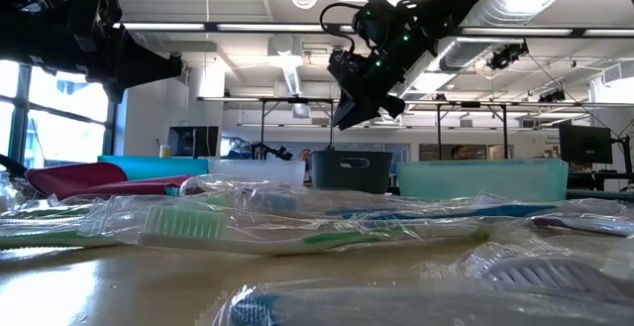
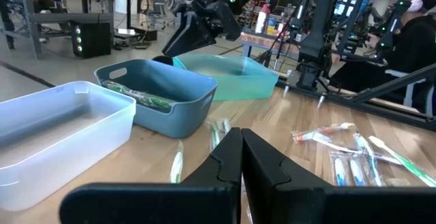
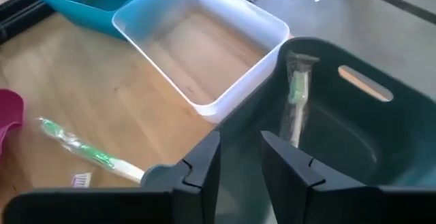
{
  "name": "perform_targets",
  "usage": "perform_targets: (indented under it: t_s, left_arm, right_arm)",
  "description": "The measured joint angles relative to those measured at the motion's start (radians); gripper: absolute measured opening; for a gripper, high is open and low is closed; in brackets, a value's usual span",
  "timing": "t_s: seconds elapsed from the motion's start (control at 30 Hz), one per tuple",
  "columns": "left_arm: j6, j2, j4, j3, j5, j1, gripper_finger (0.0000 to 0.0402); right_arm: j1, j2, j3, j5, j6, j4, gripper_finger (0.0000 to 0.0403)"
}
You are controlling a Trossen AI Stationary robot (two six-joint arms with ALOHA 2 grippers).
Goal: Pick & Place Toothbrushes
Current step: Put the violet toothbrush into the white bin
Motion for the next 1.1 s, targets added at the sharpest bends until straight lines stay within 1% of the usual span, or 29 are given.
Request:
perform_targets:
  t_s: [0.13,0.33,0.8,1.1]
  left_arm:
    - [0.0,0.0,0.0,0.0,0.0,0.0,0.0]
    - [0.0,0.0,-0.003,0.0,0.0,0.0,0.0]
    - [0.0,0.0,-0.019,0.0,0.0,0.0,0.0]
    - [0.0,0.0,-0.023,0.0,0.0,0.0,0.0]
  right_arm:
    - [0.012,-0.007,0.0,0.004,-0.042,0.037,0.0061]
    - [0.068,-0.017,0.0,0.0,-0.049,0.103,0.0008]
    - [0.203,-0.061,0.0,0.008,-0.075,0.176,0.0004]
    - [0.234,-0.095,0.0,0.008,-0.097,0.179,0.0004]
